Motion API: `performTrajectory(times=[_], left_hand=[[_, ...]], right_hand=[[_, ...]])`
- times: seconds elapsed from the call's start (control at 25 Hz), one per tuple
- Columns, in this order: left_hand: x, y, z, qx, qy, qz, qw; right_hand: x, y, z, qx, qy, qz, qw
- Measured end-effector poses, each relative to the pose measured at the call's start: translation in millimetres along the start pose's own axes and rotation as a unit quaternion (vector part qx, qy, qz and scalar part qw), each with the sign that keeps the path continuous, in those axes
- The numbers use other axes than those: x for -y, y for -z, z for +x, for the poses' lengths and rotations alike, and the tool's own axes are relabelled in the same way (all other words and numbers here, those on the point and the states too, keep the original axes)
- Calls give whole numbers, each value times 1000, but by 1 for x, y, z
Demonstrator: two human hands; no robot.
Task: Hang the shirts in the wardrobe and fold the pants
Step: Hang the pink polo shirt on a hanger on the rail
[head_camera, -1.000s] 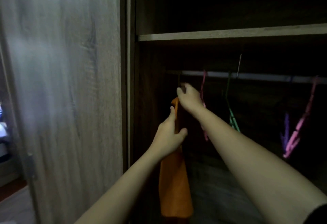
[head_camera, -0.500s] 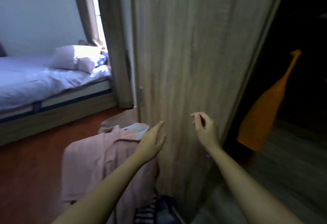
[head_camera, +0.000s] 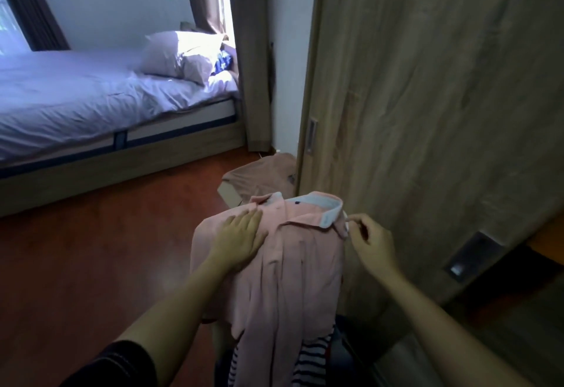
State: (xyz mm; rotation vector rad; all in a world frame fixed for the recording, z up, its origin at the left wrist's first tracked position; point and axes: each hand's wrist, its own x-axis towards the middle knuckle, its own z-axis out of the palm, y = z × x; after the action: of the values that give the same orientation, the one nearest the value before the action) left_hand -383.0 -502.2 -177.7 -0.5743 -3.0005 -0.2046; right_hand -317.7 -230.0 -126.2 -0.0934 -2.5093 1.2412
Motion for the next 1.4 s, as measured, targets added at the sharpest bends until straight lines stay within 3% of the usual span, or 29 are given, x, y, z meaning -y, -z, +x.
performTrajectory(times=[0.2,0.4,0.56,0.68,0.8,0.92,1.0,1.08,1.16,1.24,1.32,1.4], left_hand=[[7,-14,5,-92,-39,14,995],[9,-26,8,-149,-51,30,987],[8,-28,9,-155,-46,29,986],[6,-21,8,-119,-40,32,992],[5,-8,6,-101,-22,-42,994],[-12,27,12,-200,57,-265,942],[-28,68,24,-268,30,-297,916],[-44,113,36,-215,-101,-278,931],[-59,147,45,-86,-220,-236,943],[-74,162,43,19,-275,-191,942],[-94,165,35,37,-281,-204,937],[-117,165,25,-8,-294,-239,926]], right_hand=[[11,-44,55,13,14,-93,995],[8,-70,111,173,-117,-245,947],[14,-54,110,157,-56,-253,953],[28,-31,98,144,-12,-235,961],[53,-11,84,157,37,-245,956],[81,1,66,150,143,-282,937],[103,11,53,125,181,-274,936],[122,28,41,109,201,-266,936],[135,50,30,98,216,-267,934],[140,76,19,79,217,-255,939],[145,104,4,53,182,-253,949],[151,133,-17,-6,138,-260,956]])
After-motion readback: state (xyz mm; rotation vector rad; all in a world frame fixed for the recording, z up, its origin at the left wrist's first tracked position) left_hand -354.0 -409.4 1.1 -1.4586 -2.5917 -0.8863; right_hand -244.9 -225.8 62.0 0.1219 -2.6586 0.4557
